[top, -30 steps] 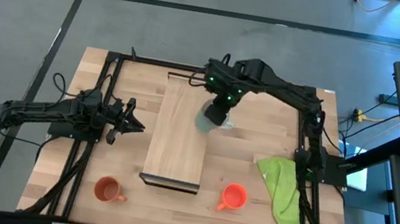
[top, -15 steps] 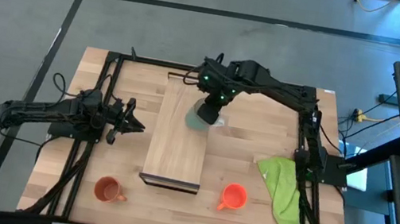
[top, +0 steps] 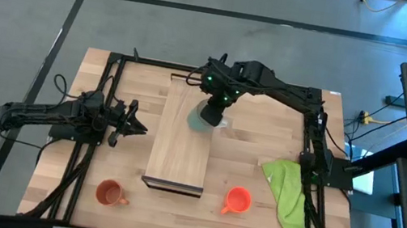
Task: Stack small to large cups/mugs on shelf
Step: Put the blue mug on the shelf
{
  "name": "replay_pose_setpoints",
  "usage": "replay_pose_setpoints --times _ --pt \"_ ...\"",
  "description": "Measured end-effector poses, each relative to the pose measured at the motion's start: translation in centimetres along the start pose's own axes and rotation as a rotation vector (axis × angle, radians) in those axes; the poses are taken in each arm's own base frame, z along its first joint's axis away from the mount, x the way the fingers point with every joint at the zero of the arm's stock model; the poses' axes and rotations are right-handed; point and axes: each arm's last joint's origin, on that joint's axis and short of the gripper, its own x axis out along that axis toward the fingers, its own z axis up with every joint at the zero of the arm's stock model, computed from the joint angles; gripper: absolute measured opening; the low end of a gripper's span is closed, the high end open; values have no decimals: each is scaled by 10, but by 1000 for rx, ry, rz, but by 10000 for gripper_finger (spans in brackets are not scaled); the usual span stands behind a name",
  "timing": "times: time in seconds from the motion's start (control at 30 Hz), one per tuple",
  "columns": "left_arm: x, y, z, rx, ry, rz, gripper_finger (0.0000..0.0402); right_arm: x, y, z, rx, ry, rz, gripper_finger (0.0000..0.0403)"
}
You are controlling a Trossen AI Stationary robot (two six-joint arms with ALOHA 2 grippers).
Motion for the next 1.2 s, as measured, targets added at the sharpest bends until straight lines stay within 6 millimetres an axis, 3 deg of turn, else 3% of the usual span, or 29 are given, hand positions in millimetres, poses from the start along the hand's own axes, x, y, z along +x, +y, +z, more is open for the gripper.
replay_pose_setpoints --times 0.7,1.2 --pt "0 0 0 0 0 0 50 1 0 2 -36 -22 2 48" --pt "0 0 0 0 1 0 50 4 1 7 -46 -72 11 99"
